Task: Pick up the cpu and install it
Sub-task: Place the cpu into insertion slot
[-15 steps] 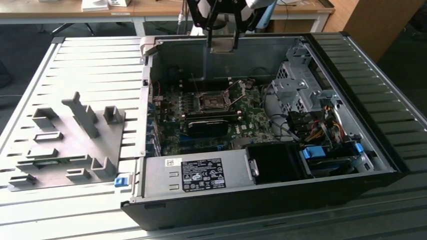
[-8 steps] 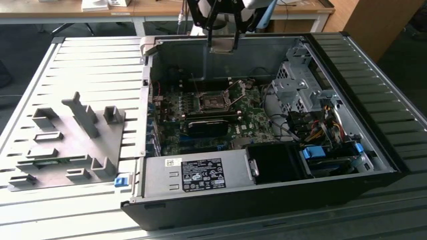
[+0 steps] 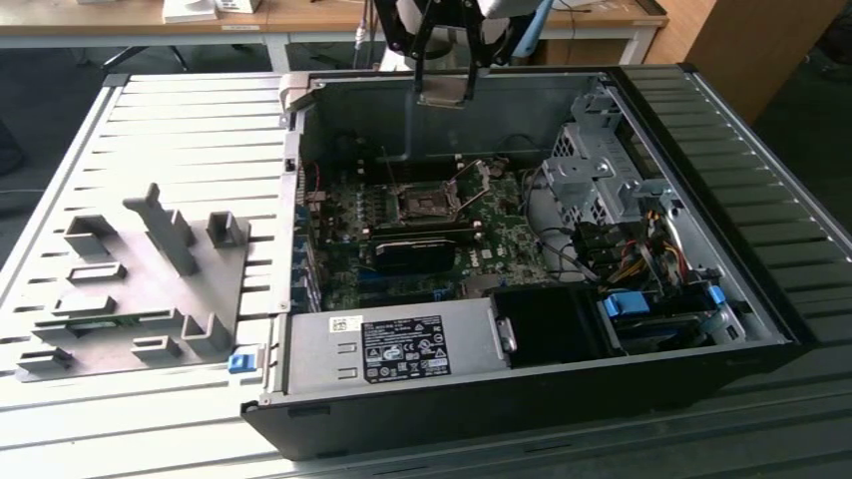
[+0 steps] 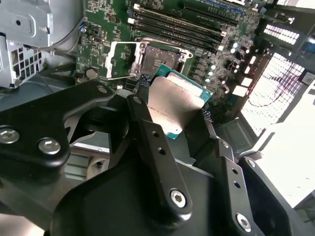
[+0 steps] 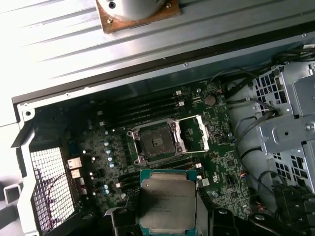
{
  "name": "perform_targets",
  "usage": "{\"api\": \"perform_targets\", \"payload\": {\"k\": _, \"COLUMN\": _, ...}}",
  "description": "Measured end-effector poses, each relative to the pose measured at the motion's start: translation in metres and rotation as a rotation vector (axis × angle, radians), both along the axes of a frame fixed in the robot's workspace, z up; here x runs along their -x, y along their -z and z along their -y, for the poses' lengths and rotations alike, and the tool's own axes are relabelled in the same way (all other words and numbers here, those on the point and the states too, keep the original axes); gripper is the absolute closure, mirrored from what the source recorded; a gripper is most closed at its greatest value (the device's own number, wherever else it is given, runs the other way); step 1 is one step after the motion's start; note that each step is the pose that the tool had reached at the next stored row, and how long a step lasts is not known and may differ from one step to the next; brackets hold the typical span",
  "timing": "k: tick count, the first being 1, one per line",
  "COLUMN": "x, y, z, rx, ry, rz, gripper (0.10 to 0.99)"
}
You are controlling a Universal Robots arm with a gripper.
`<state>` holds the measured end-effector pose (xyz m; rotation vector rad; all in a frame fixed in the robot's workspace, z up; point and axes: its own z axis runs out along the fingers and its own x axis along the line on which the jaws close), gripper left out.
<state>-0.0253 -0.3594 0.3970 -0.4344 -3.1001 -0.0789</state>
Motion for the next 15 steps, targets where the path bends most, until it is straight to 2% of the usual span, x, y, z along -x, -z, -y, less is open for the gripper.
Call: {"api": "perform_targets", "payload": {"k": 15, "x": 0.0, "y": 0.0001, "z": 0.0, "rx": 0.0, "ry": 0.098, "rz": 0.0, "gripper": 0.545}}
